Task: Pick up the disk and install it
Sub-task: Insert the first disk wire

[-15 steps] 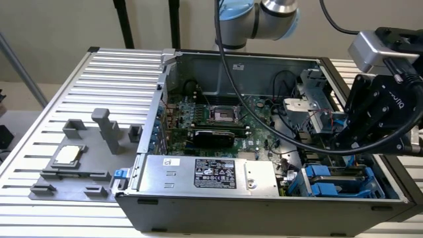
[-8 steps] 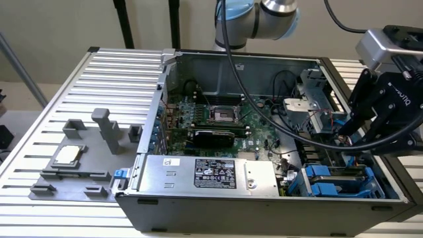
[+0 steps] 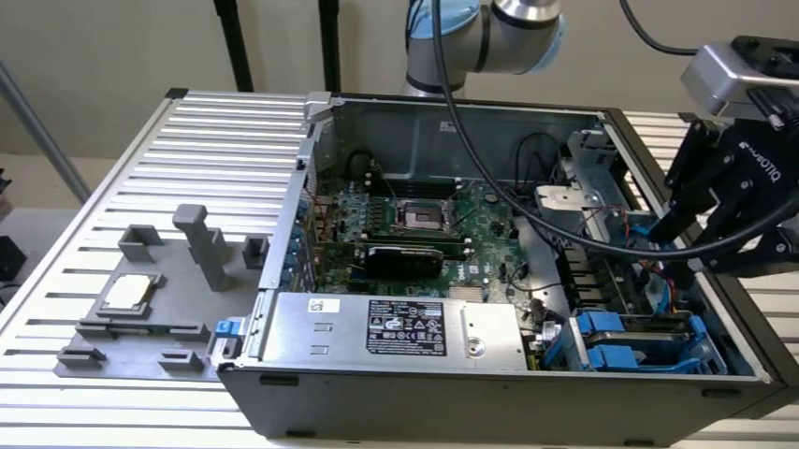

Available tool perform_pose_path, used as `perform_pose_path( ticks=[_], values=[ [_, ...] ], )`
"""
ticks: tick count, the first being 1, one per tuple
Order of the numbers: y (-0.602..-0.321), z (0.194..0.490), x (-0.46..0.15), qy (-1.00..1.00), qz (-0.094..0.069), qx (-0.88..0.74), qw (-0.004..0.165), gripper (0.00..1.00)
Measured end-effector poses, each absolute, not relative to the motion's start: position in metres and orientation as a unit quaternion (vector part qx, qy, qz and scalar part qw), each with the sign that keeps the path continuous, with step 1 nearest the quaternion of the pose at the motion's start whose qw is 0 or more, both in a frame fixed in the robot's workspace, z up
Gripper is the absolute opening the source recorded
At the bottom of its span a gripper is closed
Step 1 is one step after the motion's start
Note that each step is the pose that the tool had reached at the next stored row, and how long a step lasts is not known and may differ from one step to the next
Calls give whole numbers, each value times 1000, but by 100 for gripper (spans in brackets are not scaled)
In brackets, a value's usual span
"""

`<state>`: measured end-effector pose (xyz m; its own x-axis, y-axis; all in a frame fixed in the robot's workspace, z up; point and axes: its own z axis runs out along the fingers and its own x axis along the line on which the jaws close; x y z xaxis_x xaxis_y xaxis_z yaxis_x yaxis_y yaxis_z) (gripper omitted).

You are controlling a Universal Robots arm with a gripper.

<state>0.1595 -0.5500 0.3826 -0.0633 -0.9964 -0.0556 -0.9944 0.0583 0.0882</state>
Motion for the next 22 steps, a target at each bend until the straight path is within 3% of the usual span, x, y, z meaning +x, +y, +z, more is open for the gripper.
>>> perform_pose_path(
  ticks=[8,22],
  values=[
    [-544,382,164,-729,-8,682,50,45],
    [-522,375,164,-728,44,677,99,45]
  ],
)
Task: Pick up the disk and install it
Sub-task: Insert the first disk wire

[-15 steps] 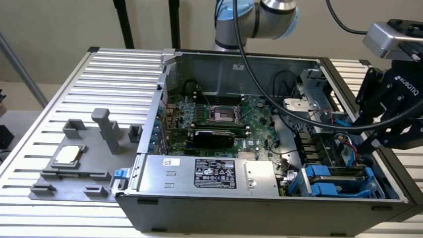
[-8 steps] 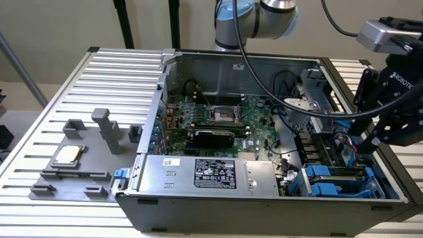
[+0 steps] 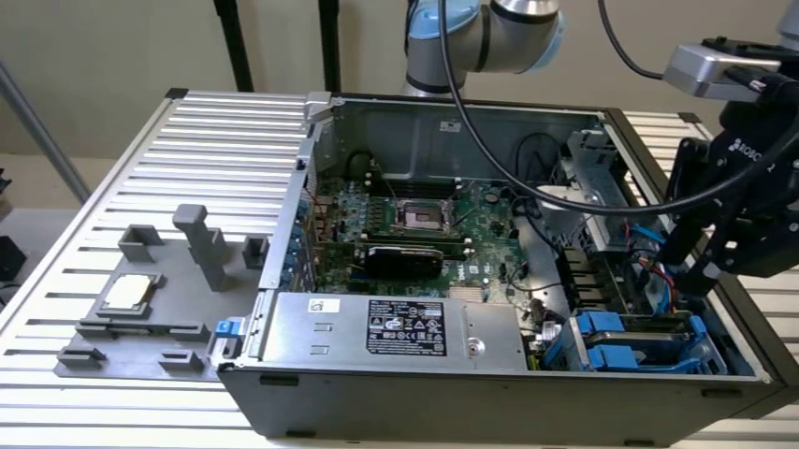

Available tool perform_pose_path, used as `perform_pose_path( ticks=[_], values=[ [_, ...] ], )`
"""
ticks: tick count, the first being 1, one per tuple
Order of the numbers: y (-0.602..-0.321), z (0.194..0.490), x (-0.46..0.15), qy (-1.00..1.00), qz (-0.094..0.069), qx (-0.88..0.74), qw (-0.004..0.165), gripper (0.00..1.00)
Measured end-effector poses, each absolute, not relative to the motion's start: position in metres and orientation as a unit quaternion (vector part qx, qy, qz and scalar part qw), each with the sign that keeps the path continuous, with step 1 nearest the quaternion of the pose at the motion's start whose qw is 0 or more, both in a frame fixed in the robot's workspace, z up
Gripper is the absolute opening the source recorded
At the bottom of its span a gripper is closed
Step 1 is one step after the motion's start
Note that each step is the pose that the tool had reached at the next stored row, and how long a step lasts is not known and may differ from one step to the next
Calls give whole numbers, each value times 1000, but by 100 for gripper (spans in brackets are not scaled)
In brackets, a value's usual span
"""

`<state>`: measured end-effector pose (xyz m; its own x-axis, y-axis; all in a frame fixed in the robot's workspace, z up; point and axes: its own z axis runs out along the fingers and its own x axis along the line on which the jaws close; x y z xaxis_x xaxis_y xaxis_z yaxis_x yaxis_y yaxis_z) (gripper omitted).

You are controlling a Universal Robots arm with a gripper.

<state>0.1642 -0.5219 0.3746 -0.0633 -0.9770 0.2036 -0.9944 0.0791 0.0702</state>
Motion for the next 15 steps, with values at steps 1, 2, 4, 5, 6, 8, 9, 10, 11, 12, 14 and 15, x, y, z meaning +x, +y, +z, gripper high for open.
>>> perform_pose_path(
  ticks=[1,2,4,5,6,8,9,10,11,12,14,15],
  values=[
    [-520,374,164,-728,47,677,102,45],
    [-519,373,164,-727,50,676,104,45],
    [-517,372,164,-727,55,676,109,45],
    [-516,371,164,-727,58,675,112,45],
    [-515,371,164,-727,61,675,115,45],
    [-513,369,164,-726,65,674,119,43],
    [-512,369,164,-726,67,674,121,43],
    [-511,368,164,-726,69,673,123,36],
    [-510,368,164,-726,70,673,124,36],
    [-510,368,164,-726,72,673,126,29],
    [-509,367,164,-725,74,672,129,29],
    [-509,367,164,-725,74,672,129,29]
  ],
)
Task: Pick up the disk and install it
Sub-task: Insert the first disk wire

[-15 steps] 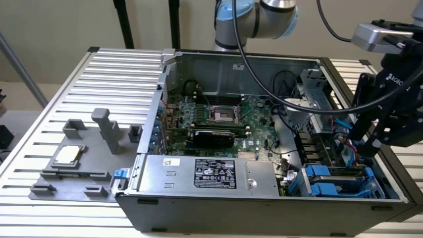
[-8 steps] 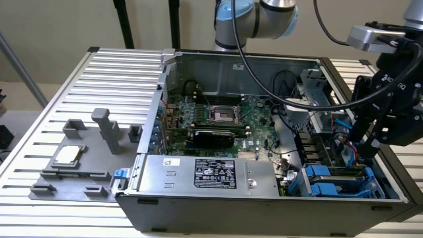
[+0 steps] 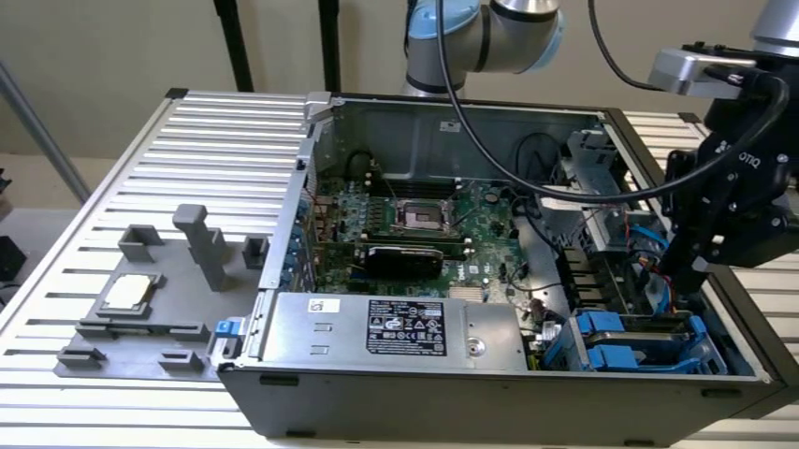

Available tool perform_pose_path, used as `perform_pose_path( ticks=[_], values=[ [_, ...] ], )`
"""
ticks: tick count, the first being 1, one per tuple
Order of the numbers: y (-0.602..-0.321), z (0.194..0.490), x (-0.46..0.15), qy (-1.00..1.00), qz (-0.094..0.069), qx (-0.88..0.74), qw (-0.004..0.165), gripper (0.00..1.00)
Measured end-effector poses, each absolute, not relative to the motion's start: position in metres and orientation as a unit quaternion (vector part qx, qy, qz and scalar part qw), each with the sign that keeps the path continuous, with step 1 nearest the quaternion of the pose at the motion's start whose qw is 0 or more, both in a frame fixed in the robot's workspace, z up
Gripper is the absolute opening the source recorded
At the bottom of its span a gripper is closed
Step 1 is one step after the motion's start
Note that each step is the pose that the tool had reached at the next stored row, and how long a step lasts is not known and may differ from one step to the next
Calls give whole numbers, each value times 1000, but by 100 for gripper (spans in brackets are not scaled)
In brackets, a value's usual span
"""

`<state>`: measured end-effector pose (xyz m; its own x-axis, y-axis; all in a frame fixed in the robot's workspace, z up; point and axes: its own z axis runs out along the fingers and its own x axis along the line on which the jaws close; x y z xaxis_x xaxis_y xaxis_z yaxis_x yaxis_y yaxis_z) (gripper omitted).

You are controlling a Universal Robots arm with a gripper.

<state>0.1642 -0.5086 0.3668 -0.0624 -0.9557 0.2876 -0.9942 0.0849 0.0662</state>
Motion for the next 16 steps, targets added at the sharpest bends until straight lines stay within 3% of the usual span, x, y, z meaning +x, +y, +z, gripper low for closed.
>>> perform_pose_path(
  ticks=[4,5,7,16],
  values=[
    [-508,365,164,-725,75,672,130,27],
    [-508,365,164,-725,75,672,130,19],
    [-508,364,164,-725,75,673,130,17],
    [-510,364,150,-721,64,680,118,16]
  ],
)
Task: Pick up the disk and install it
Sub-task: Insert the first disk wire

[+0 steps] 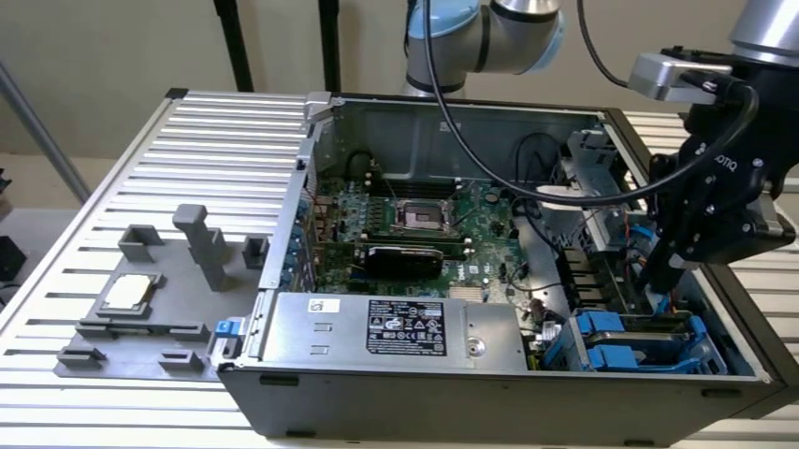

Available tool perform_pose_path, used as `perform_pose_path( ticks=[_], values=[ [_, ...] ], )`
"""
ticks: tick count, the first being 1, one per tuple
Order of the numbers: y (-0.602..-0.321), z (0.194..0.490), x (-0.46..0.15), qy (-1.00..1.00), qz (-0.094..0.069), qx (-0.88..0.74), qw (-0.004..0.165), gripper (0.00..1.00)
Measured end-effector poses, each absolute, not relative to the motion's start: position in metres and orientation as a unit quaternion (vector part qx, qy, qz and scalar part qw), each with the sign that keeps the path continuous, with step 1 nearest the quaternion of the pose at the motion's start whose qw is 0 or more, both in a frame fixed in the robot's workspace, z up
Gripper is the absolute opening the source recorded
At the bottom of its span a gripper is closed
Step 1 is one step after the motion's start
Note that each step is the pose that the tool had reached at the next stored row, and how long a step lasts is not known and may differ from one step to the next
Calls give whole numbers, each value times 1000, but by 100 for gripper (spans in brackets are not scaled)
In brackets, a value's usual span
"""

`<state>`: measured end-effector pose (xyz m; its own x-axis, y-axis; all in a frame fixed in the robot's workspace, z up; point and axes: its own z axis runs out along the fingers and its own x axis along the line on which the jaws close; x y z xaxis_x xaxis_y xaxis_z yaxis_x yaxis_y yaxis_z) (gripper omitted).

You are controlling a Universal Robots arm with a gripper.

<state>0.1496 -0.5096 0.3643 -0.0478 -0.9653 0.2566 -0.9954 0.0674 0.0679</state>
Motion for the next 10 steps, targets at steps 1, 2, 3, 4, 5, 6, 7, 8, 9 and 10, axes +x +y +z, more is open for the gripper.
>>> perform_pose_path(
  ticks=[1,2,3,4,5,6,7,8,9,10],
  values=[
    [-510,364,148,-720,62,681,115,16],
    [-510,364,147,-720,59,682,112,16],
    [-510,364,146,-719,57,684,109,16],
    [-510,364,145,-719,55,685,107,16],
    [-511,364,144,-718,53,686,104,16],
    [-511,364,143,-718,51,687,102,16],
    [-512,364,141,-717,50,688,100,16],
    [-513,364,140,-717,49,688,98,16],
    [-514,364,139,-718,49,688,95,16],
    [-515,364,138,-718,51,688,92,16]
  ],
)
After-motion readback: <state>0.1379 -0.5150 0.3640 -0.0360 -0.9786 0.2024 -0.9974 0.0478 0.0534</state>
